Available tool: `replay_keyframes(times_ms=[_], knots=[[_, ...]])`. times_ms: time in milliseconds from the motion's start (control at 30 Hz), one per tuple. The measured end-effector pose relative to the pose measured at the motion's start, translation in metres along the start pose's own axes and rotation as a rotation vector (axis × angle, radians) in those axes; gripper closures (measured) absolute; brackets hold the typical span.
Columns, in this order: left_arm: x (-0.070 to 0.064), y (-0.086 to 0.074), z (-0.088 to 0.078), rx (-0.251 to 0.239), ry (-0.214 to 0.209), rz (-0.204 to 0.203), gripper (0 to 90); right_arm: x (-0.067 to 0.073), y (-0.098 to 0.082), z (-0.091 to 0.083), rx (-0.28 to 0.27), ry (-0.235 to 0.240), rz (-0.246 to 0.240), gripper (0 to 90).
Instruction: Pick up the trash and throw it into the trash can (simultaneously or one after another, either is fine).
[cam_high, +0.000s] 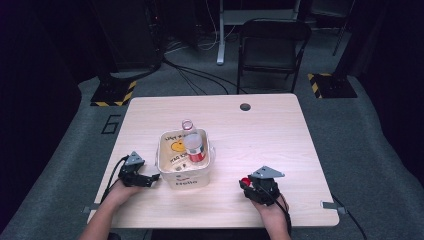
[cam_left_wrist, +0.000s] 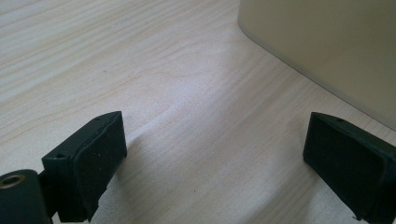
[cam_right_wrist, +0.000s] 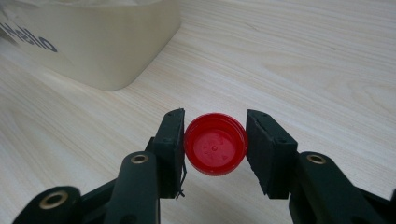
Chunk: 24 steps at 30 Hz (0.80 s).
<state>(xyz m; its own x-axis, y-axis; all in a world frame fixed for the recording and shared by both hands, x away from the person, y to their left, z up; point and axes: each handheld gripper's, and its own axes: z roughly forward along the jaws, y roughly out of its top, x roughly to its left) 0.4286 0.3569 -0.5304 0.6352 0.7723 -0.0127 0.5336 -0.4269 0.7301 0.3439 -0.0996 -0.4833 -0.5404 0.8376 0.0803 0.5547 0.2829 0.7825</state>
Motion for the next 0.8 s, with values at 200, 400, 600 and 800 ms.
replay_keyframes(times_ms=[200, 400, 600, 800], knots=[[0.0, 0.0, 0.0, 0.0, 0.0, 0.001, 5.9, 0.0, 0.005, -0.003, -0.006, 0.01, 0.001, 57.7], [0.0, 0.0, 0.0, 0.0, 0.0, -0.001, 5.9, 0.002, 0.017, -0.009, -0.02, 0.027, -0.003, 57.7], [0.0, 0.0, 0.0, 0.0, 0.0, 0.001, 5.9, 0.007, 0.03, -0.014, -0.038, 0.043, -0.02, 57.7], [0.0, 0.0, 0.0, 0.0, 0.001, 0.001, 5.9, 0.011, 0.041, -0.018, -0.041, 0.073, -0.033, 57.7]])
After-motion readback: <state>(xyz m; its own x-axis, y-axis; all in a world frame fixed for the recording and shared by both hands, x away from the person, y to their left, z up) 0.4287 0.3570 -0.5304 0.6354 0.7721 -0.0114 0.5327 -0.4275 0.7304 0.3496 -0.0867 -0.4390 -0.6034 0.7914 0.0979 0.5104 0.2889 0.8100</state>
